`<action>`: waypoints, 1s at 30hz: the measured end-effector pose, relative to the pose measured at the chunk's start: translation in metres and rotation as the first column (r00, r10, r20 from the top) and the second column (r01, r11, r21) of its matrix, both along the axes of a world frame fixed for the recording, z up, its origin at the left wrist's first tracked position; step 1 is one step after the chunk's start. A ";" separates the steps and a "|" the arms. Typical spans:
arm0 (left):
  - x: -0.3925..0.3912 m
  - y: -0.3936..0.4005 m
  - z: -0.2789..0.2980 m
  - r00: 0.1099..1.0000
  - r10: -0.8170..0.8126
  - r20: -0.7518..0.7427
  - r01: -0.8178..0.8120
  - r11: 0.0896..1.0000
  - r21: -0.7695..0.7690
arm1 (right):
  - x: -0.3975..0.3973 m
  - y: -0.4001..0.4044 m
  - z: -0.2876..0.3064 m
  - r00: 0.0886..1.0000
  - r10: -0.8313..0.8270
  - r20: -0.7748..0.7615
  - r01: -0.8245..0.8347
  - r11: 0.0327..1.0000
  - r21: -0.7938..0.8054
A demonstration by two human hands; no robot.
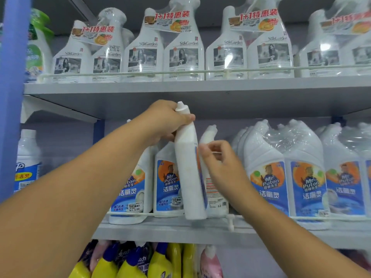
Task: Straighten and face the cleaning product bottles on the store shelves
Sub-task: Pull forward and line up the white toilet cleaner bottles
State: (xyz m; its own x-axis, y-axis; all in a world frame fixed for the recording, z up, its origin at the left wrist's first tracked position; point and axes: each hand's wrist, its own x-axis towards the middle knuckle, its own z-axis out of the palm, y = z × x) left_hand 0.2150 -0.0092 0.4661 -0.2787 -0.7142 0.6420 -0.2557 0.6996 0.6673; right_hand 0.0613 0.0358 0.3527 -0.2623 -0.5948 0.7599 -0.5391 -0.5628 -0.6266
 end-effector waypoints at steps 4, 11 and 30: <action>0.006 -0.017 0.000 0.998 0.058 0.007 -0.059 0.998 0.024 | -0.024 -0.010 0.025 0.981 -0.192 -0.040 0.194 0.980 0.053; 0.012 -0.035 -0.006 0.999 -0.033 0.042 0.031 0.998 0.057 | -0.019 -0.036 0.049 0.956 -0.236 -0.173 0.276 0.924 0.263; 0.024 -0.047 0.005 0.977 -0.038 0.208 0.032 0.999 0.031 | -0.037 -0.028 0.078 0.991 -0.109 -0.075 0.131 0.895 0.426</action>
State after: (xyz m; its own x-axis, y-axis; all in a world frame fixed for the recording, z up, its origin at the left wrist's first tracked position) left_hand 0.2386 -0.0560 0.4709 -0.4296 -0.7180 0.5477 -0.3668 0.6929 0.6207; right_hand 0.0240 0.0076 0.4305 -0.3223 -0.8322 0.4512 -0.6211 -0.1738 -0.7642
